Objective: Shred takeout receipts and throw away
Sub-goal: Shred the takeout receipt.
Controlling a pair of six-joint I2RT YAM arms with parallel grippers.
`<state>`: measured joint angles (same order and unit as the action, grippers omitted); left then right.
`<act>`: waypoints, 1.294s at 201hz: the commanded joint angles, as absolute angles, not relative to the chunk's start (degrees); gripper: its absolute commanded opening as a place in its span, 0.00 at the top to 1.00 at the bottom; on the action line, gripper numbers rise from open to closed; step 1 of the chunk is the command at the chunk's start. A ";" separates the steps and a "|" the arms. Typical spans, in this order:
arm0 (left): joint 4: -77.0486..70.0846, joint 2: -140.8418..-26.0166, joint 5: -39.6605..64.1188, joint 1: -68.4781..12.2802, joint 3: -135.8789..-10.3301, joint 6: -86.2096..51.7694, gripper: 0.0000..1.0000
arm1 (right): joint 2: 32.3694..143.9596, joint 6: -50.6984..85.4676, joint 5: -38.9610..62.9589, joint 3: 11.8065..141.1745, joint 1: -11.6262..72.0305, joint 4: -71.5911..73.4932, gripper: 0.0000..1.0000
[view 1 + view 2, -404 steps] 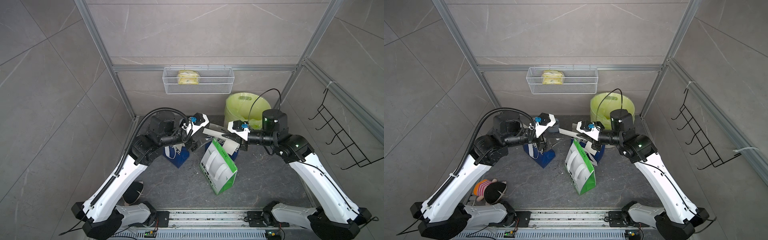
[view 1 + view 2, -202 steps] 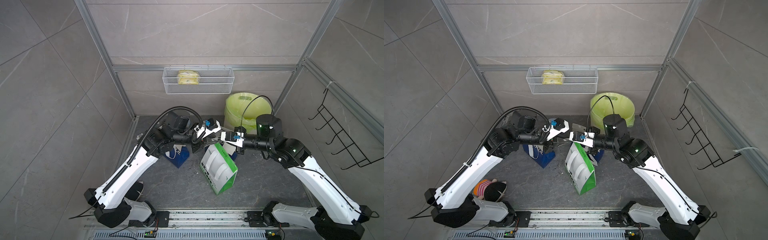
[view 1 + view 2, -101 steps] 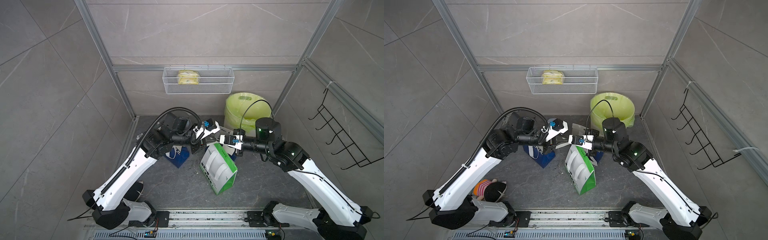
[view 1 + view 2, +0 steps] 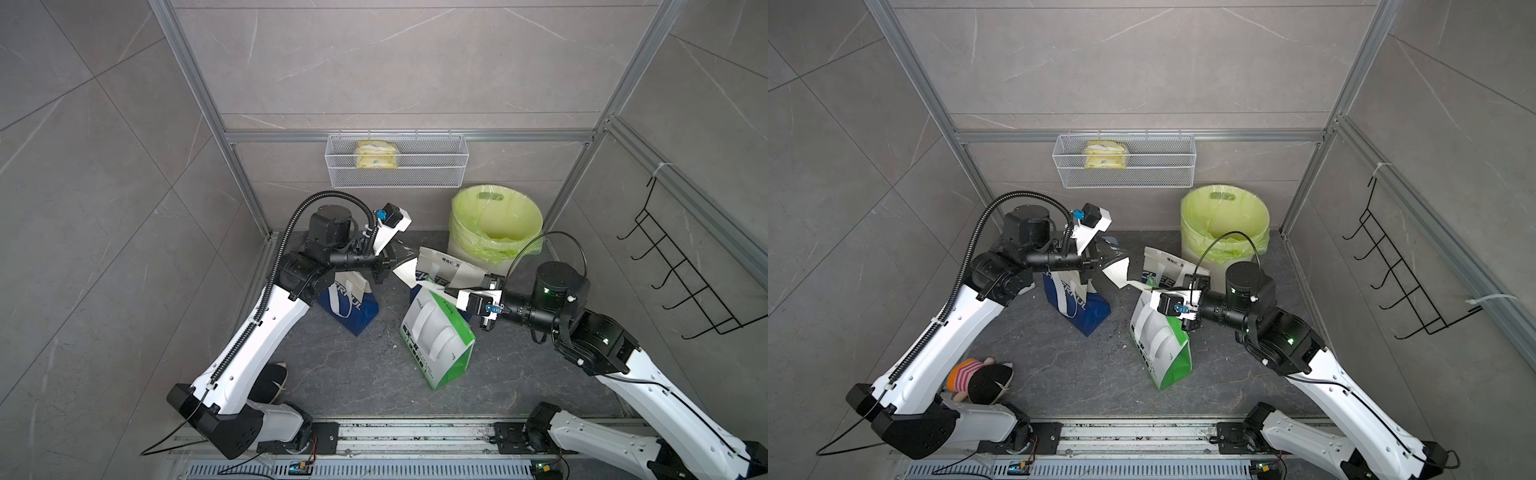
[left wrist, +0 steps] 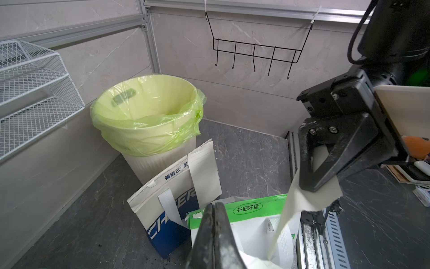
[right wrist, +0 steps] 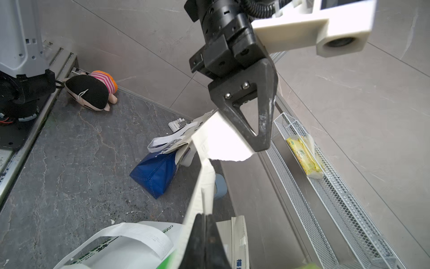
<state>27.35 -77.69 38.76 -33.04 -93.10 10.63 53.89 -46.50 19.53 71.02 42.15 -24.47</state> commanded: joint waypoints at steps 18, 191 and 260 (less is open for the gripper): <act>11.31 -74.59 23.77 -31.78 -86.78 4.89 1.00 | 49.92 -37.62 19.65 68.22 42.80 -21.06 1.00; -45.05 -76.17 12.48 -32.60 -66.24 -74.13 1.00 | 67.91 34.82 12.20 86.98 42.73 -16.13 1.00; -52.38 -79.70 10.37 -34.71 -64.12 -86.22 0.99 | 71.35 42.52 8.62 91.70 42.71 -23.80 1.00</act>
<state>-45.04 -79.07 11.00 -34.22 -63.99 -80.07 70.83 38.52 11.51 87.92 42.52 -19.00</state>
